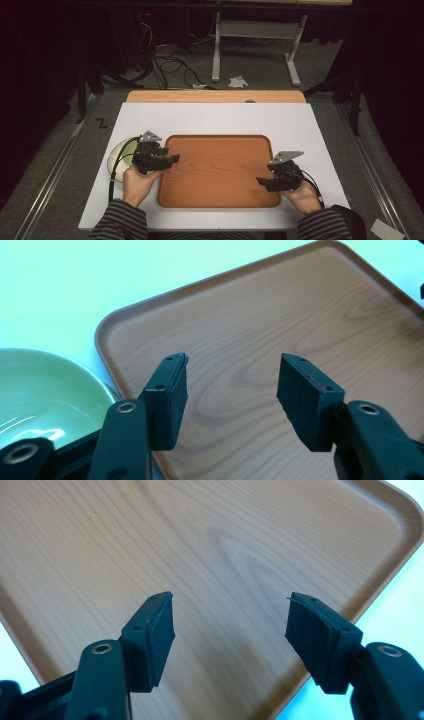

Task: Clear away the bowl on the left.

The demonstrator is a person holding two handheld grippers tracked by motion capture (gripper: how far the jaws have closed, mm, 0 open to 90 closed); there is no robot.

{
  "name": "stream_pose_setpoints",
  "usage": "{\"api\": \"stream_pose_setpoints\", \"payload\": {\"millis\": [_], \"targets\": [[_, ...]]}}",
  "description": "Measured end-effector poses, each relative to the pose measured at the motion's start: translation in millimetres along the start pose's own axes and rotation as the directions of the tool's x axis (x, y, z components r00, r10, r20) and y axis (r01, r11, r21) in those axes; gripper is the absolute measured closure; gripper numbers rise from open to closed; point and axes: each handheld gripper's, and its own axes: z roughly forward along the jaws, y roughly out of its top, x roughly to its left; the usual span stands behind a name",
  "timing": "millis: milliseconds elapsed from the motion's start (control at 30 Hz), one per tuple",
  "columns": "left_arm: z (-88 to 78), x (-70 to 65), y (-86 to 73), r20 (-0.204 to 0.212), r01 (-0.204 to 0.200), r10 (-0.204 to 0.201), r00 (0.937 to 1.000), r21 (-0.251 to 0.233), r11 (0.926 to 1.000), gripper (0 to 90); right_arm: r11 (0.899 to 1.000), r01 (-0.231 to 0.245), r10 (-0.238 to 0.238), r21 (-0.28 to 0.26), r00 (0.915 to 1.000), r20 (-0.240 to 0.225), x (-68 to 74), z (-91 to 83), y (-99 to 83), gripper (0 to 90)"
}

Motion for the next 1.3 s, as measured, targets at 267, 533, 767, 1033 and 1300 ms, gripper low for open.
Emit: {"api": "stream_pose_setpoints", "payload": {"millis": [267,533,767,1033,1300], "targets": [[-4.3,5.1,-0.2,-0.036,0.007,-0.007,0.9993,0.003,1.0,46.0,1.0,0.001,-0.001,0.001,1.0,0.0,-0.2,0.2,0.0,37.4],[-8.3,10.4,-0.6,-0.057,0.015,-0.015,0.9983,0.004,0.9999,45.9,1.0,0.001,-0.001,0.001,1.0,0.0,-0.2,0.3,0.1,37.4],[-13.6,16.3,-1.1,-0.072,0.033,-0.033,0.9968,-0.008,0.9994,45.9,1.0,0.005,-0.005,0.002,1.0,-0.003,-0.3,0.2,0.1,37.4],[-18.9,23.3,-1.4,-0.087,0.048,-0.05,0.995,-0.016,0.9987,45.9,1.0,-0.001,0.001,0.0,1.0,0.0,-0.2,0.1,0.0,37.4],[-22.3,29.8,-2.6,-0.103,0.065,-0.067,0.9924,-0.023,0.9976,45.8,1.0,-0.001,0.001,0.001,1.0,0.0,-0.3,0.2,0.0,37.4]]}}
